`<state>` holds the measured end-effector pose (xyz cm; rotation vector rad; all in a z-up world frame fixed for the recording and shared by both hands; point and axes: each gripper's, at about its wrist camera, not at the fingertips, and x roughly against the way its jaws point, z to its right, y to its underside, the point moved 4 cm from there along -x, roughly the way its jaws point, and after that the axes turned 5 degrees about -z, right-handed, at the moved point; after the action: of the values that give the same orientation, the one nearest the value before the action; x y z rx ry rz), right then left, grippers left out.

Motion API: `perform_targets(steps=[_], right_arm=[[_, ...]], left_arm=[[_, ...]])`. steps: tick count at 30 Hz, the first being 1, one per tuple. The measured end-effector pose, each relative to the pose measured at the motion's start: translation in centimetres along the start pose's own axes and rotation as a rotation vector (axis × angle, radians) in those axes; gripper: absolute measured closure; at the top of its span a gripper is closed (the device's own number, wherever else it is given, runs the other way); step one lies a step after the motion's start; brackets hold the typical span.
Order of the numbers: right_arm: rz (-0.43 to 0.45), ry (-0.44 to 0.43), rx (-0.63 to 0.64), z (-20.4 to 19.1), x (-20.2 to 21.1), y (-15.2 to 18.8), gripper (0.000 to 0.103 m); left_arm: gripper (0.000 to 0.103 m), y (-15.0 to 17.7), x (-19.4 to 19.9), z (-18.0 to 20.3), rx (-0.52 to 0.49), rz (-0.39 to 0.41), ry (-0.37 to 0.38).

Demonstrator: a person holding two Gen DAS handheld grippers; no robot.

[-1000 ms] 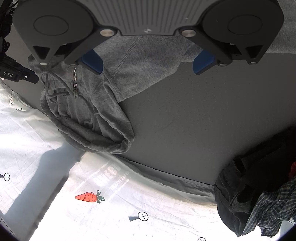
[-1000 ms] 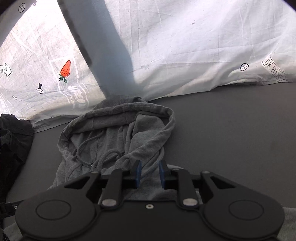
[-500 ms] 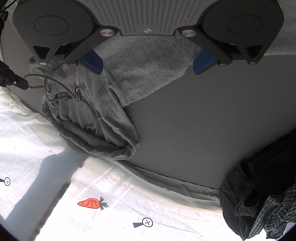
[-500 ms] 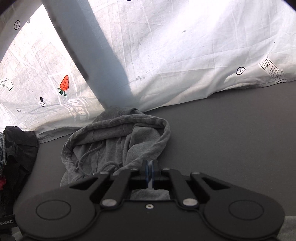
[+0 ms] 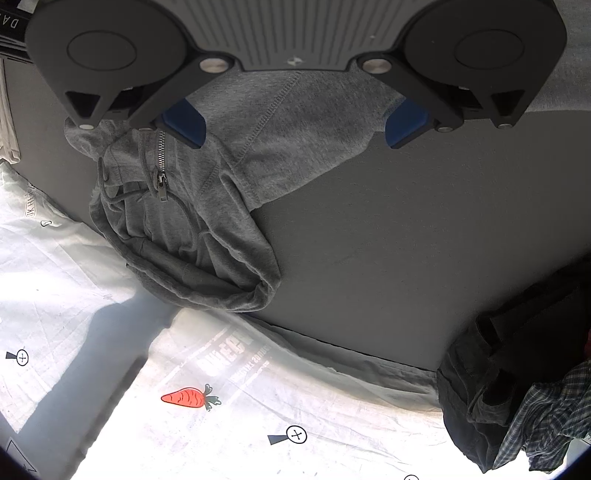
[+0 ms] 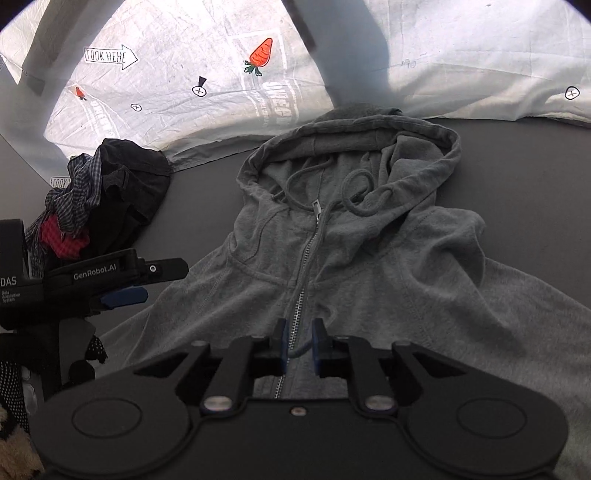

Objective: Fold clothes
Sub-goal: 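Grasp the hood edge with the right gripper and pull it straight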

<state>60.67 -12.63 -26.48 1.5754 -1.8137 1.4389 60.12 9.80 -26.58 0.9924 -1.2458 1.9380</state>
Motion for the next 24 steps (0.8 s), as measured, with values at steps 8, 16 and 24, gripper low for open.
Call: perform_targets(steps=[8, 16, 24], right_arm=[[0.157, 0.019, -0.053, 0.9, -0.9, -5.4, 0.088], [0.155, 0.156, -0.164, 1.9, -7.3, -9.9, 0.088], [0.072, 0.261, -0.124, 2.3, -10.3, -10.6, 0.087]], left_arm=[[0.001, 0.4, -1.2, -0.9, 0.031, -0.026, -0.014], [0.001, 0.1, -2.3, -0.8, 0.024, -0.037, -0.024], [0.001, 0.2, -2.9, -1.2, 0.021, -0.051, -0.036]])
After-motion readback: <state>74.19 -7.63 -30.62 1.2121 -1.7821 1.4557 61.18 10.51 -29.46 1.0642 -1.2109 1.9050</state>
